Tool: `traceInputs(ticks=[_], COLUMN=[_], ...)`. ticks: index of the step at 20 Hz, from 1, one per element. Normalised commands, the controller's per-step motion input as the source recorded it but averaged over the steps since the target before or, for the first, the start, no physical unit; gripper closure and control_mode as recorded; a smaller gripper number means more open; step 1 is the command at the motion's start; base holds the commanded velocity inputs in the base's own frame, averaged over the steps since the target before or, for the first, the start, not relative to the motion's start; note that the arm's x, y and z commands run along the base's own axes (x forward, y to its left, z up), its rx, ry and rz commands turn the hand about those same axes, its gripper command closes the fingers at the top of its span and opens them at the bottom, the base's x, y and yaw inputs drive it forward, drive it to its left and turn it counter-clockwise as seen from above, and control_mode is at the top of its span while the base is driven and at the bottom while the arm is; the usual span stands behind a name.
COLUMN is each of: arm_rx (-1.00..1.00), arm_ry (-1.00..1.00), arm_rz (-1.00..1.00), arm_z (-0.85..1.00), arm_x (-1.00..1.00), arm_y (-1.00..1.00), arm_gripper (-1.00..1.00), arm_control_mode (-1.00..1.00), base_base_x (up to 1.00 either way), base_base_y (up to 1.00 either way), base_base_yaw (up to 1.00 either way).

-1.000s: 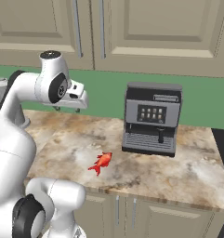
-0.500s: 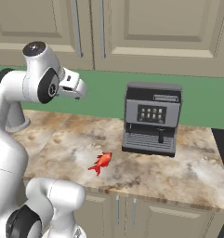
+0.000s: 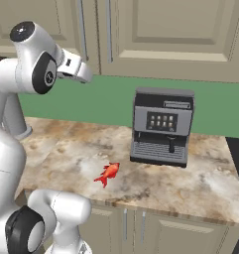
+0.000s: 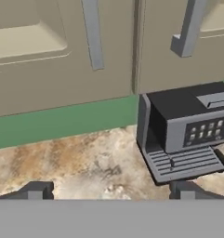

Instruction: Retrieve the tupperware from the cabinet, then place the raw meat into the tupperware to avoid contamination.

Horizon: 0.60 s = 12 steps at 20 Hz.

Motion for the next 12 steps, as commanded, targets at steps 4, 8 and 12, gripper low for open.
traceInputs(ticks=[4, 8, 12], arm_rx=[0.0, -0.02, -0.07], arm_ry=[-0.07, 0.02, -0.08], arm_rz=[0.01, 0.09, 0.04], arm_z=[0.15, 0.35, 0.52], arm_x=[0.49, 0.31, 0.01], arm_y=[-0.02, 0.0, -0.01], arm_gripper=[-1.0, -1.0, -1.0], arm_control_mode=[-1.0, -1.0, -1.0], base_base_x=[0.0, 0.0, 0.0], base_base_y=[0.0, 0.0, 0.0], base_base_yaw=[0.0, 0.0, 0.0])
